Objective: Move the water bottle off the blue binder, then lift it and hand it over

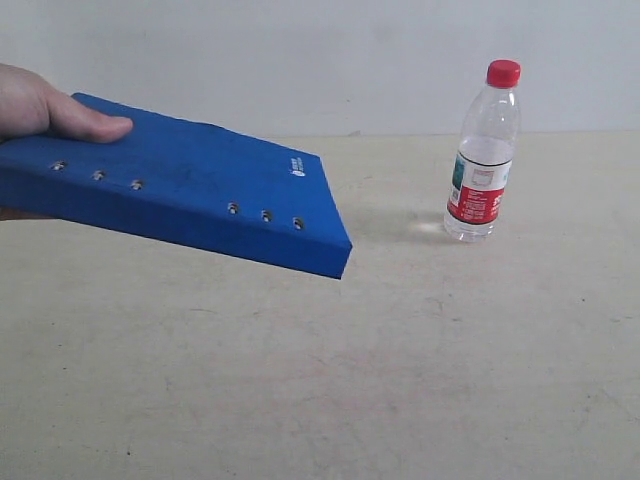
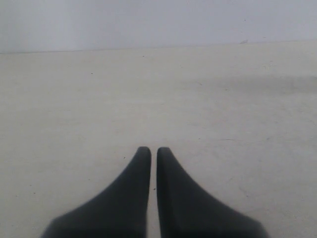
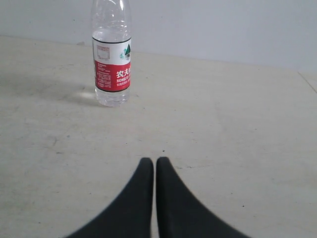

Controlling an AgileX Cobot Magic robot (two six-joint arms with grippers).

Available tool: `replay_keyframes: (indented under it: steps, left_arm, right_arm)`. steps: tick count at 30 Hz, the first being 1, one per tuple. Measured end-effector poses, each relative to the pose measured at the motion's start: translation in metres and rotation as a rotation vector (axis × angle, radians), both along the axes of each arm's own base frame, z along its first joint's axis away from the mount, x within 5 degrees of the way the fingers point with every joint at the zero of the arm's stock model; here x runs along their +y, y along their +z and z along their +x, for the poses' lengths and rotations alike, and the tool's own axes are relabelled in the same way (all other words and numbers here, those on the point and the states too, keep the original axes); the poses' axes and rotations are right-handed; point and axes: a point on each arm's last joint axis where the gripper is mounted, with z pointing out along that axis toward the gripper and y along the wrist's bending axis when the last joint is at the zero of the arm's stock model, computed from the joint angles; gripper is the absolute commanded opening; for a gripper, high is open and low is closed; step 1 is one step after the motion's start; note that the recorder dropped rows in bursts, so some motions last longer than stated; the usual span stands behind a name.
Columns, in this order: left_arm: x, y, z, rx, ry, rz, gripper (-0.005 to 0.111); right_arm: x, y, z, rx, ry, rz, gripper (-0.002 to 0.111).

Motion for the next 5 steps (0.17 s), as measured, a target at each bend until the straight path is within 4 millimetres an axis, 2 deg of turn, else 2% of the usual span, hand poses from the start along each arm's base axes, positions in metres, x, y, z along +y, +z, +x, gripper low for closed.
replay_keyframes:
  steps: [5]
  left_arm:
    - [0.0000, 0.0000, 0.0000, 0.000, 0.000, 0.000, 0.004]
  right_arm:
    - [0.0000, 0.0000, 0.0000, 0.000, 0.000, 0.000, 0.000]
